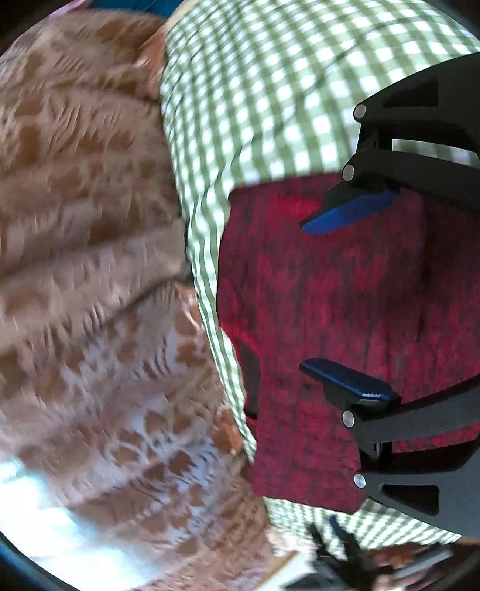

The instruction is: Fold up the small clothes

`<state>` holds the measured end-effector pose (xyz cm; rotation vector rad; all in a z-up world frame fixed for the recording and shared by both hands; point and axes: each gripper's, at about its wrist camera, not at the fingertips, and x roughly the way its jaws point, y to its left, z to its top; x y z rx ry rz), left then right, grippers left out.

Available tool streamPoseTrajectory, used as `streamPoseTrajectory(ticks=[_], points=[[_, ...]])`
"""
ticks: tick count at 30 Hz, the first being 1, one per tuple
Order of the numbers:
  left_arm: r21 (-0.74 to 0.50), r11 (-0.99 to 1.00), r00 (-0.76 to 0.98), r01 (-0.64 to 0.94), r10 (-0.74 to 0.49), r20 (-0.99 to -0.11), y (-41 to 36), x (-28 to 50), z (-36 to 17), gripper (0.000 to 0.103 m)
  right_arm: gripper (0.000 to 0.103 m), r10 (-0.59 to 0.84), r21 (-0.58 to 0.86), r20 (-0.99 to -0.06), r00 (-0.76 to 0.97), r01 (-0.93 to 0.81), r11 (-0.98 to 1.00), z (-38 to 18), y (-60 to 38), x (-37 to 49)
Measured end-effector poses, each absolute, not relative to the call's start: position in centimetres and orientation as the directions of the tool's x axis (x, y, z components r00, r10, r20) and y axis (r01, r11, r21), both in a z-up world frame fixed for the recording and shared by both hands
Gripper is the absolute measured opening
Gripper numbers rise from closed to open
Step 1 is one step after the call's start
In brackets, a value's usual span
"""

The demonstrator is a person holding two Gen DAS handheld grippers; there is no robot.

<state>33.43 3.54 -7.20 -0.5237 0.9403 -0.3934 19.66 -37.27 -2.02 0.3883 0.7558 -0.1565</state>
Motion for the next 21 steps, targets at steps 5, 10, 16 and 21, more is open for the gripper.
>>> streamPoseTrajectory(ticks=[5, 10, 16, 21], points=[[-0.657, 0.749, 0.473, 0.093, -0.614, -0.633, 2.1, 36.6, -8.3, 0.074, 0.069, 0.011, 0.247, -0.711, 0.703, 0.235, 0.940, -2.7, -35.9, 21.3], [-0.661, 0.732, 0.415, 0.164, -0.659, -0.627, -0.2, 37.4, -9.0, 0.037, 0.069, 0.015, 0.240, -0.714, 0.700, 0.225, 0.944, -3.2, -35.6, 22.0], [-0.429, 0.884, 0.546, 0.185, -0.455, -0.703, -0.5, 35.2, -7.6, 0.022, 0.070, 0.033, 0.235, -0.747, 0.664, 0.217, 0.947, -6.1, -34.5, 23.3], [-0.259, 0.961, 0.563, 0.094, -0.266, -0.783, -2.2, 36.1, -10.2, 0.050, 0.074, -0.055, 0.116, -0.750, 0.659, 0.213, 0.970, -7.8, -32.5, 24.0]])
